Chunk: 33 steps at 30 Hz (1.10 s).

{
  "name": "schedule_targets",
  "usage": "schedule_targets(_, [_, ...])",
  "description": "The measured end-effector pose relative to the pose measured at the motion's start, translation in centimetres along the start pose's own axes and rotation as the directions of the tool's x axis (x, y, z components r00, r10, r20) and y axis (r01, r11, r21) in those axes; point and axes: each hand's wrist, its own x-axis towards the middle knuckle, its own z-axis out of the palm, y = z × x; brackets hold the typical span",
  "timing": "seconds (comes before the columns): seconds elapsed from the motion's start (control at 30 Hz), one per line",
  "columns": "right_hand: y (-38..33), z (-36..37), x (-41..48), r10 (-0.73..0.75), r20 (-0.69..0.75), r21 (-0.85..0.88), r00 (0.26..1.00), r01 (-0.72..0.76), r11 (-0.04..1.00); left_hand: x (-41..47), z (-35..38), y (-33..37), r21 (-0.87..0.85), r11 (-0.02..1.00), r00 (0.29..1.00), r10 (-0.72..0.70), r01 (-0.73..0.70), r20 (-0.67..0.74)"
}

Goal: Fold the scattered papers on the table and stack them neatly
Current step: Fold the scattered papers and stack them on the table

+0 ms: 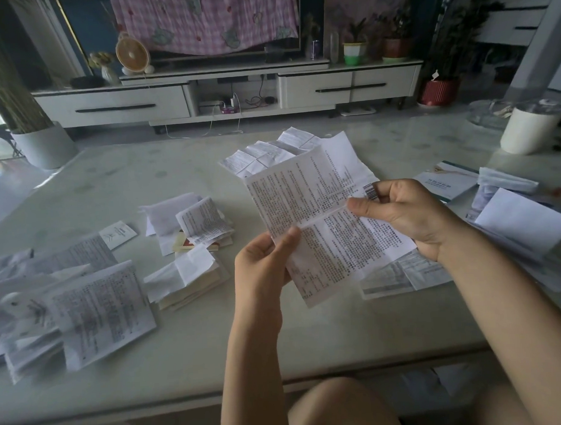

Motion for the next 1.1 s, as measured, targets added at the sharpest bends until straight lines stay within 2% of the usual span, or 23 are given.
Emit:
schedule_targets(0.23, [0.1,0.0,0.0,0.014,-0.001,-0.006,1.000,-0.014,1.000,-0.3,0.1,0.4,-0.053,0.997,0.998,-0.062,0.064,0.027])
schedule_targets(0.37, [0.2,0.3,0.1,0.031,0.052,0.089,0.998,-0.035,0.995,-0.3,0.1,0.7,0.050,0.998,0.994,-0.024,0.030,-0.111])
schedule_targets(0.47, [0.3,0.6,-0.1,0.099,0.107,0.093,0.989,-0.109,0.990,-0.4,-0.7,1.4,0.163,0.986,0.989,-0.018,0.042,-0.149])
schedule_targets(0.5, [0.2,0.7,-0.1,0.126,0.074,0.061,0.989,-0.130,0.990,-0.3,-1.2,1.9,0.219,0.975,0.987,-0.011,0.046,-0.158])
schedule_targets(0.53, [0.1,0.7,-0.1,0.109,-0.022,-0.013,0.994,-0.109,0.994,-0.2,-1.9,2.4,0.286,0.958,0.985,0.010,0.040,-0.169])
schedule_targets(0.57, [0.0,0.6,-0.2,0.003,-0.181,-0.159,0.984,-0.032,0.987,-0.1,-2.5,3.2,0.368,0.929,0.984,0.034,0.033,-0.173])
schedule_targets(0.6, [-0.6,0.7,-0.5,-0.217,-0.323,-0.368,0.921,0.089,0.925,0.2,-2.9,4.0,0.463,0.886,0.986,0.055,0.025,-0.159])
schedule_targets(0.63, [-1.6,1.4,-1.0,-0.470,-0.329,-0.540,0.819,0.245,0.805,0.5,-3.1,5.1,0.581,0.814,0.990,0.079,0.002,-0.114])
schedule_targets(0.67, [-3.0,2.4,-1.6,-0.661,-0.208,-0.631,0.720,0.418,0.654,0.9,-3.1,6.0,0.685,0.728,0.995,0.090,-0.039,-0.040])
schedule_targets(0.7, [-4.4,3.7,-2.1,-0.743,-0.025,-0.646,0.669,0.556,0.522,1.3,-2.8,6.8,0.762,0.641,0.995,0.092,-0.088,0.038])
schedule_targets(0.73, [-5.4,4.9,-2.2,-0.735,0.150,-0.636,0.661,0.633,0.440,1.5,-2.3,7.7,0.821,0.552,0.989,0.088,-0.145,0.116])
schedule_targets(0.8, [-6.5,6.6,-1.6,-0.603,0.382,-0.671,0.700,0.659,0.340,1.8,-1.3,9.1,0.900,0.370,0.973,0.093,-0.232,0.212])
schedule_targets(0.83, [-6.7,6.8,-1.1,-0.532,0.420,-0.704,0.735,0.634,0.321,2.0,-0.9,9.8,0.922,0.276,0.963,0.097,-0.270,0.253])
schedule_targets(0.87, [-6.9,6.7,-0.7,-0.454,0.424,-0.727,0.784,0.594,0.346,2.1,-0.8,10.2,0.932,0.200,0.953,0.094,-0.302,0.288])
schedule_targets(0.93, [-7.3,6.2,-0.3,-0.339,0.396,-0.732,0.853,0.516,0.444,2.4,-0.4,10.7,0.934,0.047,0.935,0.051,-0.353,0.351])
schedule_targets(1.03, [-7.6,6.1,0.0,-0.255,0.420,-0.682,0.871,0.488,0.545,2.7,0.1,11.1,0.913,-0.149,0.924,-0.025,-0.381,0.382])
schedule_targets(1.1, [-7.5,5.9,0.3,-0.236,0.429,-0.605,0.872,0.471,0.642,2.9,0.5,11.3,0.893,-0.225,0.921,-0.081,-0.390,0.382])
